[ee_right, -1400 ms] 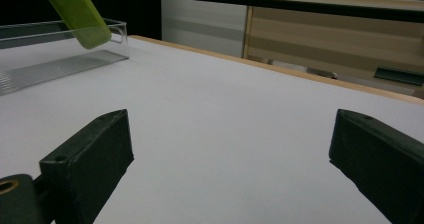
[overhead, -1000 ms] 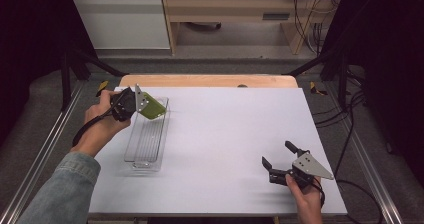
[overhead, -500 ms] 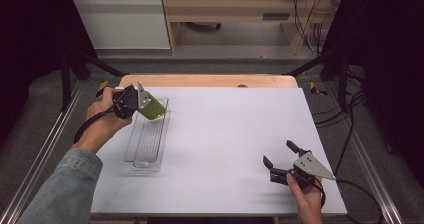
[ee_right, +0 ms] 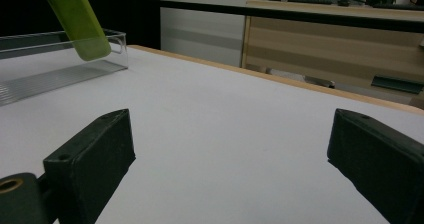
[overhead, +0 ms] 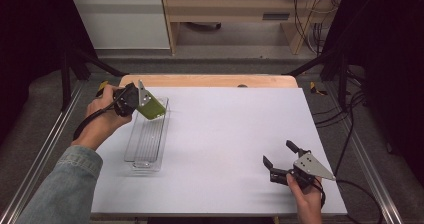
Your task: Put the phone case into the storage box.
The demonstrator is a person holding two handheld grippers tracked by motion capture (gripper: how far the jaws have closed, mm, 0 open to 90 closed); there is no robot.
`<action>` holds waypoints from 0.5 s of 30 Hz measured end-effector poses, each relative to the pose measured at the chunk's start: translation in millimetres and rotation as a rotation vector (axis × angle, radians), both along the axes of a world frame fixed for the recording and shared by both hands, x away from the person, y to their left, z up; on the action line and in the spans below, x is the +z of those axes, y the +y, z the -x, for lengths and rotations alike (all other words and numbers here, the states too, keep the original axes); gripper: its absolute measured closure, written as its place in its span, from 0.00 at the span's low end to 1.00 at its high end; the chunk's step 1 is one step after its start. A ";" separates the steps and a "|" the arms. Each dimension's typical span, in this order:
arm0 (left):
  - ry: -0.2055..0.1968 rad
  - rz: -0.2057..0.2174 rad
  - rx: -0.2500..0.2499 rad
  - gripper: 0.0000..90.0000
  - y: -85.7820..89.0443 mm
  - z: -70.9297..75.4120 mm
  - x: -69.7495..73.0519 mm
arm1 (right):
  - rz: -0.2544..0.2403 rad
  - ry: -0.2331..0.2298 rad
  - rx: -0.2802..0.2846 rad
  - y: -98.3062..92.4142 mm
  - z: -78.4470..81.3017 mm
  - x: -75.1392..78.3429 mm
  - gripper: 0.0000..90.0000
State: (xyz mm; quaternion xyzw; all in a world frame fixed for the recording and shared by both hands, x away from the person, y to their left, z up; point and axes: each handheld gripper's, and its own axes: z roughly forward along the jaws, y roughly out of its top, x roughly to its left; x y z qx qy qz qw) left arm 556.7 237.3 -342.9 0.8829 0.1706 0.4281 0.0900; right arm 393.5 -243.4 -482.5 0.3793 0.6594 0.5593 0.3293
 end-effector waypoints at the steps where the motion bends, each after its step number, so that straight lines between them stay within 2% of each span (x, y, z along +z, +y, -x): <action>1: 0.002 0.001 0.000 0.90 -0.1 -0.7 0.2 | -0.001 0.000 0.000 0.0 0.1 0.1 0.06; 4: 0.009 0.004 -0.001 0.90 -1.2 -2.3 -1.2 | -0.001 0.000 -0.001 -0.2 0.0 0.1 0.06; 15: 0.018 -0.038 -0.028 0.90 -7.8 -4.4 -1.9 | -0.007 0.002 -0.001 -0.4 -0.1 0.2 0.06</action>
